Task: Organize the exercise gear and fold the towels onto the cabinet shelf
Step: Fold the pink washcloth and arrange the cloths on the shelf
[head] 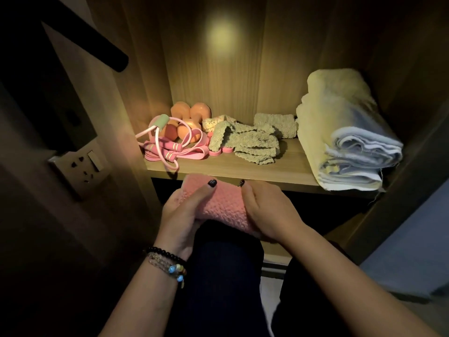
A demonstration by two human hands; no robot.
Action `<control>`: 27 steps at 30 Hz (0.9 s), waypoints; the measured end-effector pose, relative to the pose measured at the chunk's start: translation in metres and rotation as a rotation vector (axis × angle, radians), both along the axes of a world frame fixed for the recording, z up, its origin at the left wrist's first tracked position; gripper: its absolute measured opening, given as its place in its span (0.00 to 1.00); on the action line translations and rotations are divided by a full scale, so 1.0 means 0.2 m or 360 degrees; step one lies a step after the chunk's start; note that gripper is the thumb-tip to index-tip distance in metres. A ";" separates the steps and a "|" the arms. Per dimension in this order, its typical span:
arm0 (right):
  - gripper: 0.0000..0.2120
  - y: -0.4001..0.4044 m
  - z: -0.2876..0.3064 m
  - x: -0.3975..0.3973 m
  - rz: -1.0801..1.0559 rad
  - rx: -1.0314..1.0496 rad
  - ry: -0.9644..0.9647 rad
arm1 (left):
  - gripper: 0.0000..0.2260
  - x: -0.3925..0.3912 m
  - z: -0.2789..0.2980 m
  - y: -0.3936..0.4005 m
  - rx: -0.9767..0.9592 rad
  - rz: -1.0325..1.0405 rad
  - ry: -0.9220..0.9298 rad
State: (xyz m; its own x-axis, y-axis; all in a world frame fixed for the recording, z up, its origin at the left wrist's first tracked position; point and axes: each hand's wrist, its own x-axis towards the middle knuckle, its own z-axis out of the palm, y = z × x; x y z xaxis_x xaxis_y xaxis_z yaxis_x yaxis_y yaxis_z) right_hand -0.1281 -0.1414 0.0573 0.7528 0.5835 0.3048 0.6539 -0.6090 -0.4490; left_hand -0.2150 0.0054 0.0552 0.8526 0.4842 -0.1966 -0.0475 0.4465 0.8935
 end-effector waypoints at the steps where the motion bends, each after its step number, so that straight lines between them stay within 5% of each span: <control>1: 0.18 -0.02 0.02 -0.01 0.0047 0.0071 0.0036 | 0.30 0.00 0.03 -0.01 -0.0028 -0.0019 -0.0031; 7: 0.27 -0.16 0.16 -0.01 0.0384 0.0234 0.0622 | 0.21 0.09 0.17 -0.07 -0.0141 -0.0166 -0.0374; 17: 0.38 -0.29 0.19 0.31 0.0038 0.0324 0.0730 | 0.19 0.58 0.10 -0.16 0.0023 -0.0220 -0.0455; 23: 0.25 -0.38 0.30 0.64 -0.0293 0.0106 0.0425 | 0.22 0.95 0.07 -0.23 0.0454 -0.0140 -0.0324; 27: 0.19 -0.41 0.43 0.87 -0.0550 0.0363 0.0501 | 0.10 1.25 0.04 -0.27 0.0554 -0.0069 -0.0318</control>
